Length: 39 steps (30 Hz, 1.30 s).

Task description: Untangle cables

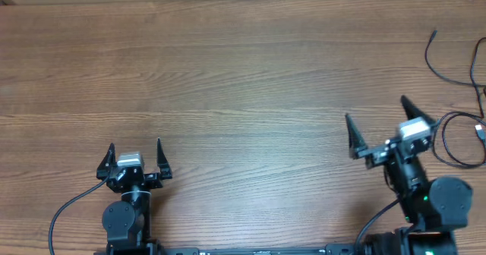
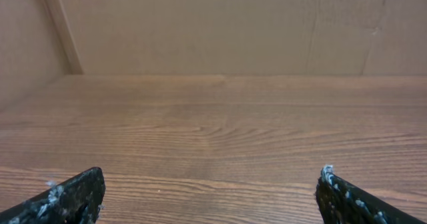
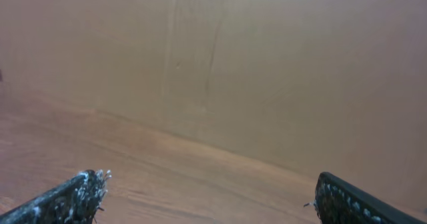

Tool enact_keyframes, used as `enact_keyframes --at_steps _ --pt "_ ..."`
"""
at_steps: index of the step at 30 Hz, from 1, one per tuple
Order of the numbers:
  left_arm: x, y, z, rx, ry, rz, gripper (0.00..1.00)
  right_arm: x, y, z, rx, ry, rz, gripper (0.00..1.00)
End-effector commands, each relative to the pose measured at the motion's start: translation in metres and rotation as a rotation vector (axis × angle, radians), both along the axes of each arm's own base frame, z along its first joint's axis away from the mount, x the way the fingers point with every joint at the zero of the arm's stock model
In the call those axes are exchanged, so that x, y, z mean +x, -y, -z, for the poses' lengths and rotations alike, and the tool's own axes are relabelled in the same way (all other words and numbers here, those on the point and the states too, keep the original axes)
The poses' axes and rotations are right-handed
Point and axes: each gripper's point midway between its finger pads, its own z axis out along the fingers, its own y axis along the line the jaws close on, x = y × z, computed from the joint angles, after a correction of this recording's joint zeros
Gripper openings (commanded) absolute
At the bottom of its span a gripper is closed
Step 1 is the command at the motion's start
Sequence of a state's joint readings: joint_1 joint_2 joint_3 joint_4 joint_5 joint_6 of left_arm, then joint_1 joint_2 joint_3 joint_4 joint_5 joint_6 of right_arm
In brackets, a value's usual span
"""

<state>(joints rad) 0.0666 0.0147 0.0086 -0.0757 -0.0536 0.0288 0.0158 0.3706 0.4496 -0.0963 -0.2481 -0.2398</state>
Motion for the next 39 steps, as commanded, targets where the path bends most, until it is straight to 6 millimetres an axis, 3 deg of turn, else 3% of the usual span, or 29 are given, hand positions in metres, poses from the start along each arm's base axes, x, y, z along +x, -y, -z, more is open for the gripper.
enact_keyframes --at_steps 1,6,11,18,27,39 --pt "0.000 -0.001 -0.001 0.013 0.006 -0.003 0.99 -0.007 -0.001 0.007 0.002 0.031 -0.001 1.00" --pt "0.000 -0.001 -0.001 0.013 0.007 -0.003 1.00 -0.015 0.014 0.011 0.033 0.062 0.082 1.00" --pt "0.000 -0.001 -0.001 0.013 0.007 -0.003 1.00 -0.022 0.039 0.009 0.213 0.094 0.210 1.00" --pt "0.000 -0.001 -0.001 0.013 0.007 -0.003 1.00 -0.020 0.042 0.031 0.217 0.097 0.224 1.00" --pt "0.000 -0.001 -0.001 0.013 0.007 -0.003 0.99 -0.017 0.044 0.040 0.228 0.162 0.230 1.00" --pt "0.000 -0.001 -0.001 0.013 0.007 -0.003 1.00 -0.009 0.052 0.070 0.233 0.147 0.282 1.00"
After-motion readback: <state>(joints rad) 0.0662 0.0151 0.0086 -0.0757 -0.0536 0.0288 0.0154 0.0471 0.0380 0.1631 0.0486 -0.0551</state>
